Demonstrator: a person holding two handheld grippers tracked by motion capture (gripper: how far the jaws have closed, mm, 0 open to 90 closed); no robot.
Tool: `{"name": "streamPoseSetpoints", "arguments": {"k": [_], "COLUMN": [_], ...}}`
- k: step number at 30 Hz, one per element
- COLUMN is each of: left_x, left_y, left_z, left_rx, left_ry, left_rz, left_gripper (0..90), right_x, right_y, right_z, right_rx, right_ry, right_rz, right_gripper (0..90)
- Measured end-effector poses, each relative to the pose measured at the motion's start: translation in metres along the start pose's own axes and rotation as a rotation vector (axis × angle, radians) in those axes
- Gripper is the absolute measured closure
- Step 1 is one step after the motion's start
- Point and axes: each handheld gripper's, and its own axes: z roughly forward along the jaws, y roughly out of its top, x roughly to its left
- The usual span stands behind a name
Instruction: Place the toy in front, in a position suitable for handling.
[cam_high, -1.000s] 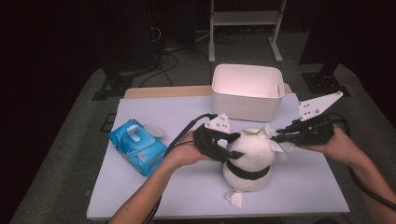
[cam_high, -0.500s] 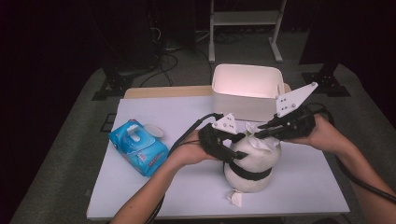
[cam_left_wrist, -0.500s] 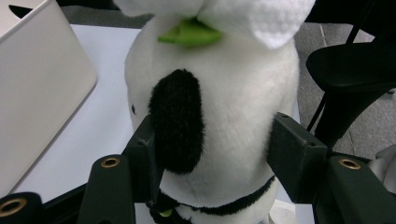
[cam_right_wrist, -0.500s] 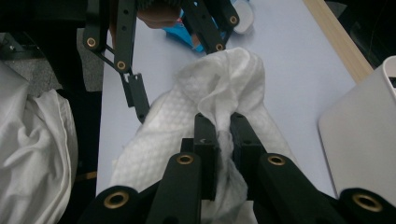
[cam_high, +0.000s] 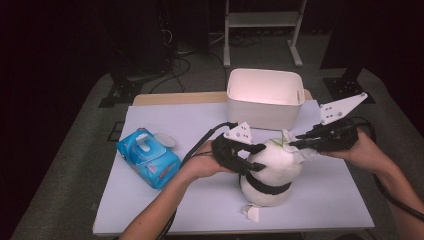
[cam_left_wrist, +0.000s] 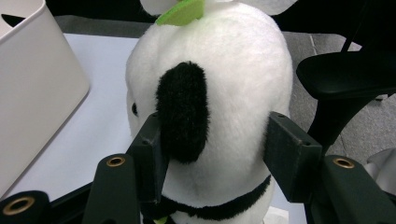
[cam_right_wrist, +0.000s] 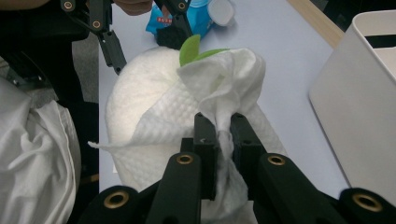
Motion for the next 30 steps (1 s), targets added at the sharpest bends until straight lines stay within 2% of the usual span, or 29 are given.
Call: {"name": "streamPoseSetpoints", "arguments": {"k": [4,7,10,12,16,24,27,30], "left_x": [0.000,0.001,0.002,0.003,0.002,0.003,0.004,0.005], "left_y": [0.001,-0.001,-0.009,-0.011,-0.010,-0.011,-0.013,-0.016], "left_z": [0.001,0.003,0.011,0.014,0.013,0.010,0.008,0.006], "left_rx": [0.006,0.034,0.024,0.003,-0.009,-0.015,-0.010,-0.012], "left_ry": [-0.003,0.012,-0.017,-0.026,-0.010,-0.012,-0.014,-0.014], "left_rz": [-0.006,-0.028,-0.049,-0.048,-0.039,-0.035,-0.037,-0.050], "left_gripper": [41.0,29.2,27.6,30.5,41.8,46.8,47.3,47.3], "right_x": [0.000,0.003,0.002,0.004,0.007,0.008,0.007,0.003], "right_y": [-0.008,-0.008,-0.012,-0.013,-0.013,-0.013,-0.016,-0.022], "right_z": [-0.002,-0.003,-0.006,-0.005,-0.004,-0.010,-0.013,-0.018], "right_rx": [-0.024,-0.003,-0.008,-0.009,-0.008,-0.019,-0.033,-0.051], "right_ry": [0.004,-0.018,-0.019,-0.020,-0.030,-0.049,-0.050,-0.058], "right_rz": [0.016,0.010,0.016,0.015,0.010,0.000,0.006,0.035], "right_gripper": [82.8,82.9,82.8,82.9,83.0,83.0,83.0,82.9]}}
